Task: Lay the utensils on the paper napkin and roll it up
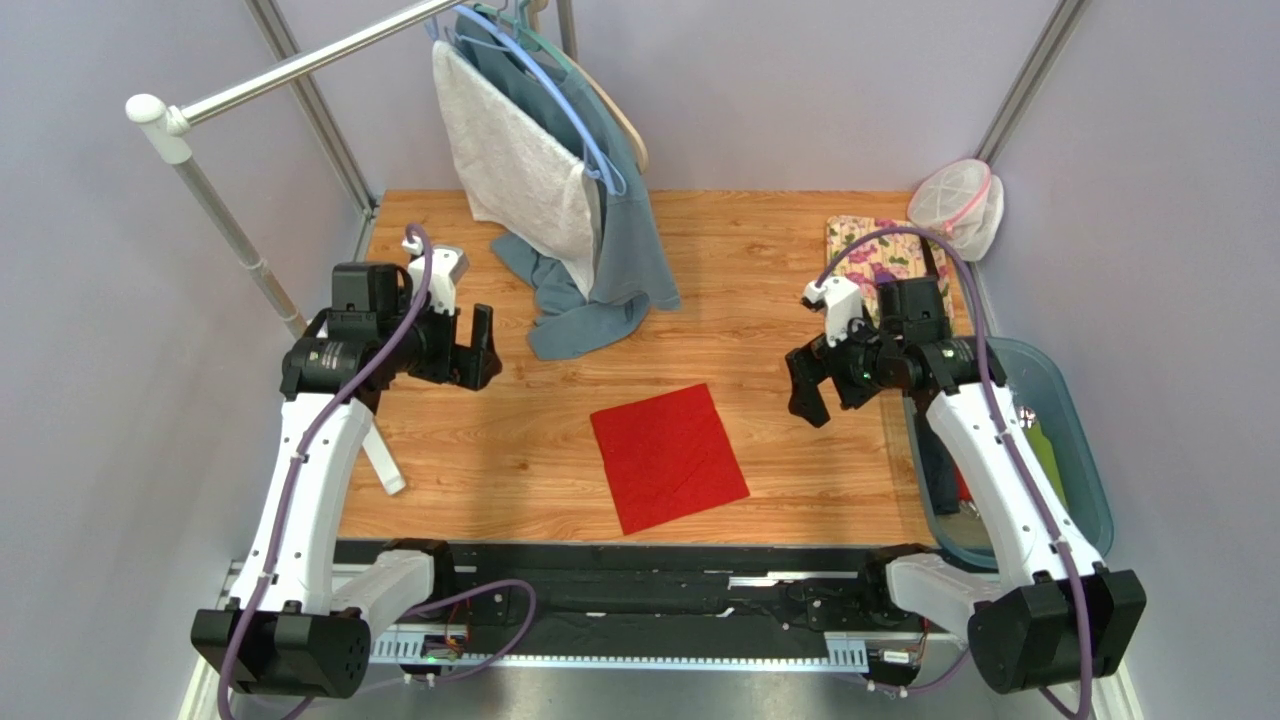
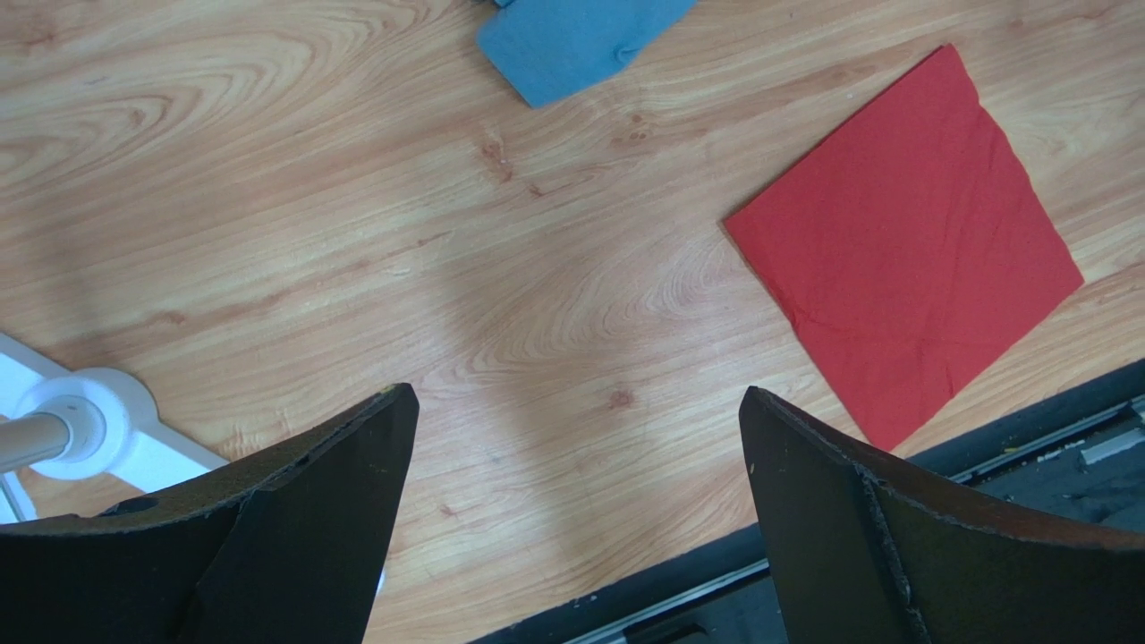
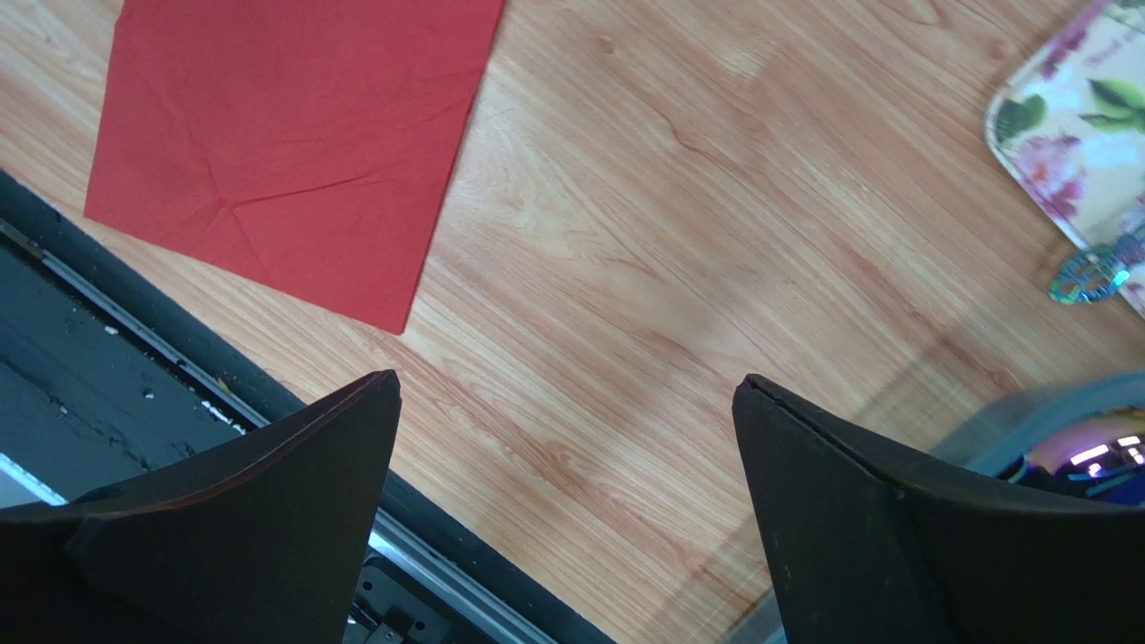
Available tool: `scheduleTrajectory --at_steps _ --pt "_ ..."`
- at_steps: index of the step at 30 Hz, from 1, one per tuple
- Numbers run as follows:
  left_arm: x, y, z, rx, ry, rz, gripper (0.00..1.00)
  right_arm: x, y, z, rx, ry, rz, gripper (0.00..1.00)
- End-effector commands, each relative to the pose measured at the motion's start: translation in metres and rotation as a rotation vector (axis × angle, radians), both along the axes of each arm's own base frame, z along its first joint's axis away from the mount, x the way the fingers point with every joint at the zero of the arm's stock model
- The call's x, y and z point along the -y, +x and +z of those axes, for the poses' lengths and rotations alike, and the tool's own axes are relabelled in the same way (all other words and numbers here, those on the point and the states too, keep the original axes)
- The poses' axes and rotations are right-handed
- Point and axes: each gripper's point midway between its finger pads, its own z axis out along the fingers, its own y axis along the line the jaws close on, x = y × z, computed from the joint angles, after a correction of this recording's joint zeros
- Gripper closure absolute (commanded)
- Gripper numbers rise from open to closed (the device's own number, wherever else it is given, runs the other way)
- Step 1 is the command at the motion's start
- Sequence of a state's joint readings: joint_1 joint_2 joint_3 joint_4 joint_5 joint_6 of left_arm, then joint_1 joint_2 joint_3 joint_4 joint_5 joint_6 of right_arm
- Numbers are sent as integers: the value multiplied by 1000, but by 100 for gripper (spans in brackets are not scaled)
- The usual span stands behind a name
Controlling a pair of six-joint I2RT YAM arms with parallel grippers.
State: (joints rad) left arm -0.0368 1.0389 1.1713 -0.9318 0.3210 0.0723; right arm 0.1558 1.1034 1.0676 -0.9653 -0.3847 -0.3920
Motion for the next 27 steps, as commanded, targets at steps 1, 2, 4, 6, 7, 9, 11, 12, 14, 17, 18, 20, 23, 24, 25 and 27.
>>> scheduleTrajectory --at_steps 1,2,4,6,7,9,11,12,14,17,18,20,23,24,25,27 --pt "5 -1 27 44 -41 1 1 -25 17 8 78 -29 76 0" --pt "5 -1 28 43 -49 11 1 -31 18 6 81 -36 86 0" --pt "5 -2 32 42 -56 18 1 -48 18 0 85 -62 137 0" --pt "3 -2 34 44 -55 26 1 -63 17 -10 72 -89 192 0" --pt "2 -3 36 46 -55 29 1 -78 12 -13 87 -115 266 0" --pt "-1 -3 37 48 -47 32 1 -93 7 -27 64 -165 355 0" --pt "-1 -4 40 46 -48 28 1 -113 -1 -32 62 -193 453 0" --pt "-6 -3 39 40 -51 50 1 -121 -4 -36 46 -200 480 0" --pt "-7 -4 40 29 -71 56 1 -142 -12 -47 -10 -207 548 2" --pt "-13 -3 37 7 -101 95 1 -163 -21 -67 -87 -232 600 5" --pt "-17 -1 39 9 -108 112 1 -166 -22 -74 -105 -241 592 6" --pt "-22 0 40 10 -112 132 1 -175 -18 -92 -111 -287 578 7" --pt "-28 4 44 12 -135 177 1 -183 -13 -114 -136 -331 518 8" --pt "-29 4 44 13 -135 183 1 -186 -10 -116 -139 -329 481 9" --pt "-30 5 44 13 -136 192 1 -186 -8 -119 -132 -352 455 9" --pt "-32 6 42 8 -134 200 1 -186 -7 -129 -141 -375 436 9"
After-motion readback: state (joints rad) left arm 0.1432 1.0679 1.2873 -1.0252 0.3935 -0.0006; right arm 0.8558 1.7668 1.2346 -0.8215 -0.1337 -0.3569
